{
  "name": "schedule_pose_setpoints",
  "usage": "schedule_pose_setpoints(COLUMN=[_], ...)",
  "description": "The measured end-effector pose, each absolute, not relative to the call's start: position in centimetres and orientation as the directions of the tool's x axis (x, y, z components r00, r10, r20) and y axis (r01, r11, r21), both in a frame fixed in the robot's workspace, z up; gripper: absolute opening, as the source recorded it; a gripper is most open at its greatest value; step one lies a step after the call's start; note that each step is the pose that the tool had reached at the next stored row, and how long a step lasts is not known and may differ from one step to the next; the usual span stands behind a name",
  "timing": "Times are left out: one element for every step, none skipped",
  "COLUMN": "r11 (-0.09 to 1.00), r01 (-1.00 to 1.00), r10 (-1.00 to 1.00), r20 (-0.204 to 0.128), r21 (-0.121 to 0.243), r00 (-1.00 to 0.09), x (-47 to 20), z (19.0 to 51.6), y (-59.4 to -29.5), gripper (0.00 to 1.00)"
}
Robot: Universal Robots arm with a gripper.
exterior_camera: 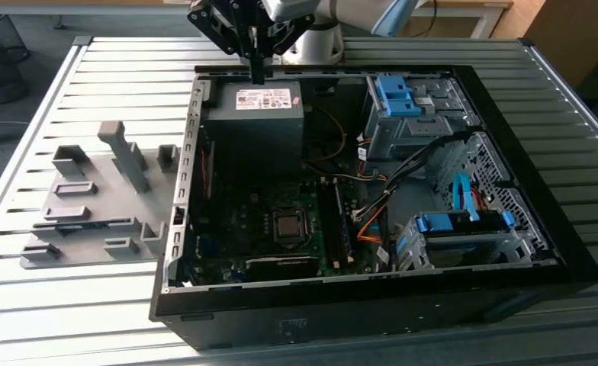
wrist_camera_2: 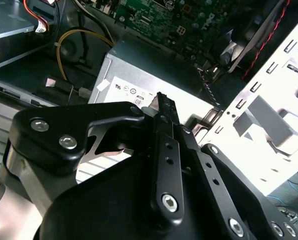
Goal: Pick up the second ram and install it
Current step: 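Reach for the second ram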
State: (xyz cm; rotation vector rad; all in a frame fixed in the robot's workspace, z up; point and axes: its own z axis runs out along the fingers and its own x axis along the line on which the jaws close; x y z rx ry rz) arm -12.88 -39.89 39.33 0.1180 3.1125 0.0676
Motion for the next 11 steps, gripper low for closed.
schedule_pose_setpoints(r11=[0.996, 0.996, 0.996, 0.996, 0.996, 0.996, 0.996, 0.996, 0.996, 0.996, 0.996], r01=[0.075, 0.075, 0.075, 0.075, 0.075, 0.075, 0.075, 0.075, 0.075, 0.075, 0.075], r10=[0.076, 0.076, 0.076, 0.076, 0.076, 0.076, 0.076, 0.076, 0.076, 0.076, 0.076], r20=[-0.024, -0.024, -0.024, -0.024, -0.024, -0.024, -0.024, -0.024, -0.024, -0.024, -0.024], r21=[0.044, 0.044, 0.044, 0.044, 0.044, 0.044, 0.044, 0.044, 0.044, 0.044, 0.044], r00=[-0.997, -0.997, -0.997, -0.997, -0.997, -0.997, -0.997, -0.997, -0.997, -0.997, -0.997], x=[-12.93, -12.98, -13.03, -13.08, -13.12, -13.17, -13.21, -13.26, -13.3, -13.35, -13.39], z=[39.33, 39.33, 39.33, 39.33, 39.33, 39.33, 39.33, 39.33, 39.33, 39.33, 39.33], y=[-39.89, -39.89, -39.89, -39.89, -39.89, -39.89, -39.89, -39.89, -39.89, -39.89, -39.89], gripper=[0.1, 0.1, 0.1, 0.1, 0.1, 0.1, 0.1, 0.1, 0.1, 0.1, 0.1])
